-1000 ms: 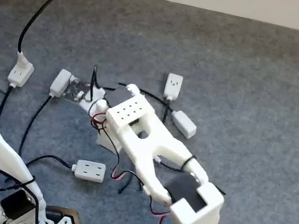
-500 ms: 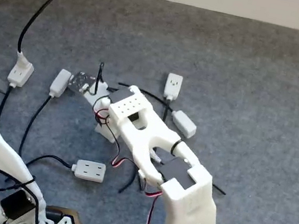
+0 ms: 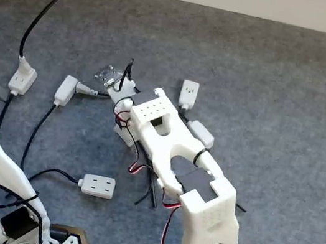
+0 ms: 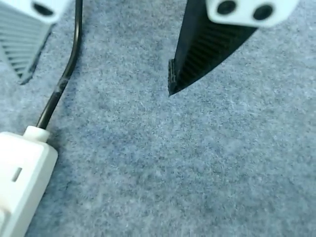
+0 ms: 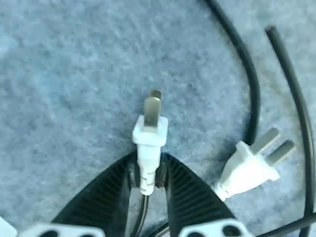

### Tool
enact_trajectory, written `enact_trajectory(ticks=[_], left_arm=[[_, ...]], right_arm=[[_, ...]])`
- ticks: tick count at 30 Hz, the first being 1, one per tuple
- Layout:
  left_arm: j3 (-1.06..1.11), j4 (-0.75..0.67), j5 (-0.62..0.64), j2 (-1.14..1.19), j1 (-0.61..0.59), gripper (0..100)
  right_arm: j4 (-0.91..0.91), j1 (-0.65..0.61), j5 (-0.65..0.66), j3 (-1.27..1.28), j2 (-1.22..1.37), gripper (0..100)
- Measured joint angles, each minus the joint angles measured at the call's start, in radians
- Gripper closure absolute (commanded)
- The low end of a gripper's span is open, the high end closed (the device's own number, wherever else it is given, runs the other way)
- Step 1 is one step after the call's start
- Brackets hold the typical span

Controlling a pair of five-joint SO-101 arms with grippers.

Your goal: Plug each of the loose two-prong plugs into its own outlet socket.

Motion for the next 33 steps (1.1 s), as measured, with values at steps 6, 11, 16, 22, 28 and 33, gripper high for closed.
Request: enact_trajectory(ticks=[6, 11, 16, 22, 28, 33], left_arm=[[0.0, 0.0, 0.0, 0.0, 0.0, 60], [0.0, 0.0, 0.0, 0.0, 0.0, 60], [0.0, 0.0, 0.0, 0.0, 0.0, 60], [0.0, 0.0, 0.0, 0.0, 0.0, 60], [0.0, 0.0, 0.0, 0.0, 0.0, 60], [0.0, 0.0, 0.0, 0.0, 0.0, 60]], right_arm=[[0.031, 0.0, -0.014, 0.0, 0.0, 98.7], [0.121, 0.0, -0.015, -0.008, 0.0, 90.2], [0.14, -0.006, -0.015, -0.008, 0.0, 90.0], [0.141, -0.006, -0.015, -0.008, 0.0, 92.1], [0.13, -0.002, -0.015, -0.006, 0.0, 99.5], [0.123, 0.002, -0.072, -0.006, 0.0, 99.3]])
